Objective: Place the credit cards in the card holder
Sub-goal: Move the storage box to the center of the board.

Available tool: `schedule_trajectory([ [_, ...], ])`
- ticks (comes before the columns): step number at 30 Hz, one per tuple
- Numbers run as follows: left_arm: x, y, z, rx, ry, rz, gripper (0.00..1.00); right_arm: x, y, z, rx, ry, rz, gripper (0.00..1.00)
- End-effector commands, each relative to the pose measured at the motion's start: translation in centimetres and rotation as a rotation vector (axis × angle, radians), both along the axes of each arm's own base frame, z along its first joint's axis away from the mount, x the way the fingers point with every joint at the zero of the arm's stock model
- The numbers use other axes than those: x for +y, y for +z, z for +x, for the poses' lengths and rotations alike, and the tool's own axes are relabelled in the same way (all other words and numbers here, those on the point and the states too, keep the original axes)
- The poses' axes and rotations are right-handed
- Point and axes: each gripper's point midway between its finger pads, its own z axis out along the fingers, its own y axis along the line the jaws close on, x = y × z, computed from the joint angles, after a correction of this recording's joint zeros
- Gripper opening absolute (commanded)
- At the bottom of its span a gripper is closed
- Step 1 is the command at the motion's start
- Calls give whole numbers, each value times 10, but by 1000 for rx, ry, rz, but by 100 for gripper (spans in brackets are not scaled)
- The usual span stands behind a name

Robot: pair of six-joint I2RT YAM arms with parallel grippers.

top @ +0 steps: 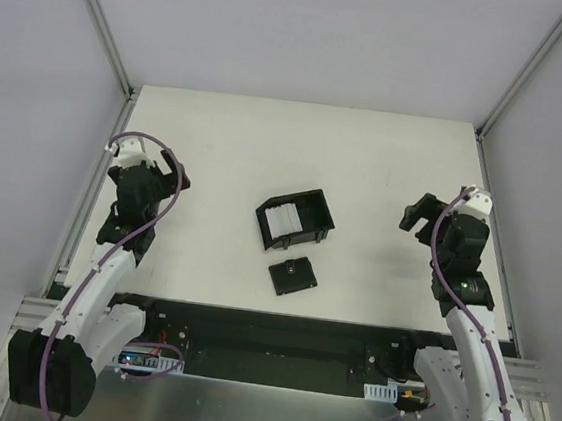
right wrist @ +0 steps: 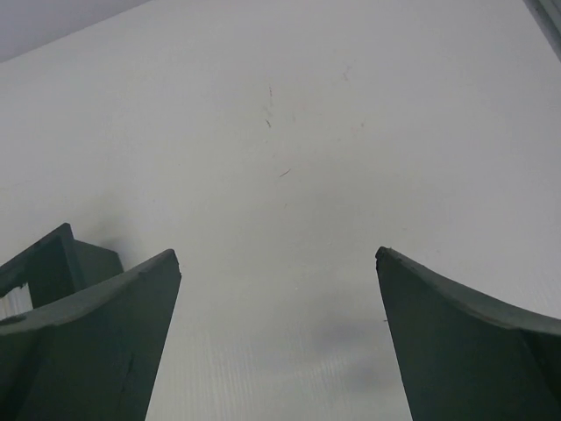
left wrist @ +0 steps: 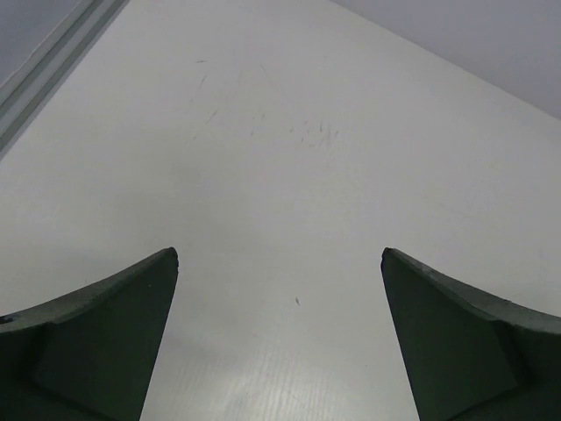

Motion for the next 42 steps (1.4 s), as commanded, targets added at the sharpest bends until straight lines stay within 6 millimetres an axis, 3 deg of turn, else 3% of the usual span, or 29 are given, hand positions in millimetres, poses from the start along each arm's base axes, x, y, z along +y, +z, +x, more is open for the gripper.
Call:
schedule_trajectory([
  [1,3,52,2,-124,65,-88,99,15,40,-10,-66,27,139,96],
  [4,0,51,-1,-96,77,-145,99,52,50,-23,-143,273,143,96],
  [7,-26,44,-8,-59,-46,-225,99,79,44,-35,-116,422,211,96],
  [9,-47,36,-16,-27,-142,-290,99,94,31,-44,-12,504,250,96],
  [12,-61,24,-20,3,-200,-346,99,115,8,-58,150,596,291,99],
  [16,-93,0,-31,120,-385,-378,99,139,-20,-84,303,660,217,98],
  [22,-126,-42,-53,261,-497,-417,99,174,-47,-114,396,735,223,97],
  [26,-145,-65,-66,346,-515,-378,99,202,-61,-117,426,787,224,97],
  [29,-148,-77,-67,392,-494,-380,99,226,-60,-111,439,822,195,97],
  [36,-135,-86,-62,396,-421,-333,99,274,-69,-91,450,828,175,98],
  [42,-126,-91,-61,405,-370,-316,99,298,-81,-80,479,804,180,98],
])
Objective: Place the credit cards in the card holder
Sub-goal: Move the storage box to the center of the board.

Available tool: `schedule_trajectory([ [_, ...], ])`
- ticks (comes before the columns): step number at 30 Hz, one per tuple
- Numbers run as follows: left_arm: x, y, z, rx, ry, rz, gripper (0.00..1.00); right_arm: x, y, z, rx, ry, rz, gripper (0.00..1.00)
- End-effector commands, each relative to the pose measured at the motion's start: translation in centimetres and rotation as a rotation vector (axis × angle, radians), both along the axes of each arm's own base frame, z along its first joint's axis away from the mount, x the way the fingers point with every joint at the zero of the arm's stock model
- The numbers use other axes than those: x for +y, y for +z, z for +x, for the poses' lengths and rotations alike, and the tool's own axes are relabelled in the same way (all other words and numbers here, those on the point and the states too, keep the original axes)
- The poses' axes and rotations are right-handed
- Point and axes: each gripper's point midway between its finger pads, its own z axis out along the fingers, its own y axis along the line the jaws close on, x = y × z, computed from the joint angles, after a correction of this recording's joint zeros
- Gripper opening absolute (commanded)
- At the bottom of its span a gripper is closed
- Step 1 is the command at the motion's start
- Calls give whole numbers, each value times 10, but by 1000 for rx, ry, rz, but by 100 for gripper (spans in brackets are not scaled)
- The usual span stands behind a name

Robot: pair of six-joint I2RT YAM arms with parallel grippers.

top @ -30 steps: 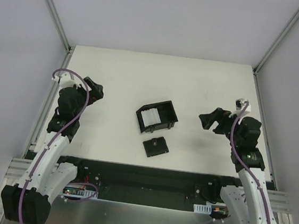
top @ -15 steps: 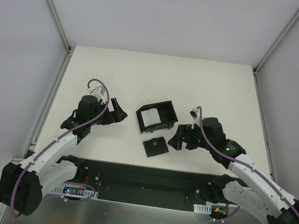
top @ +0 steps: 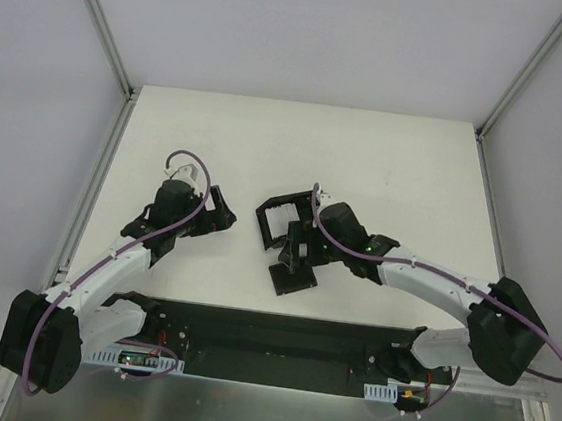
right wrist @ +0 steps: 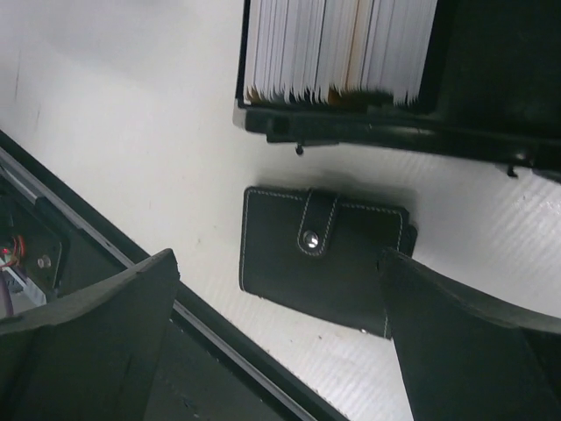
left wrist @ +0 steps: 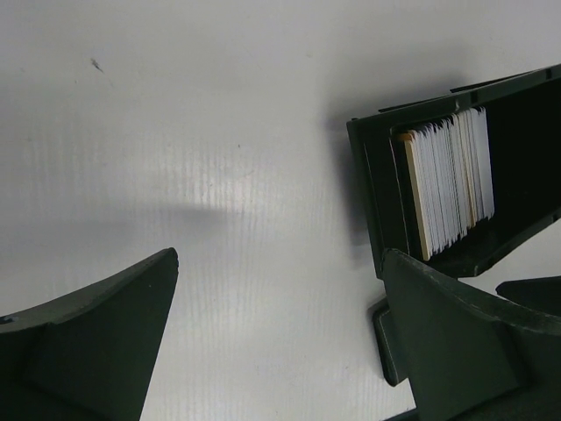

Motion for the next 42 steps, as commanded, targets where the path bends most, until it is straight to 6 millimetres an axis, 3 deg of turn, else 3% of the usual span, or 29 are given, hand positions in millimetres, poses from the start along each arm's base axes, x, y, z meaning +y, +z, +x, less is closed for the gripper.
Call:
schedule_trajectory([
  [1,10,-3,1,-1,66,23,99,32,22,23,-49,-47,97,98],
  [8,19,2,5,-26,112,38,99,58,22,30,-31,-41,125,98],
  [20,22,9,5,-43,108,35,99,78,15,62,-68,-91,86,97],
  [31,27,12,5,-47,119,39,99,101,16,80,-76,-89,91,96],
  [38,28,11,5,-44,122,40,99,115,22,84,-76,-51,109,96],
  [42,29,10,2,-47,116,48,99,101,35,68,-108,7,110,96],
])
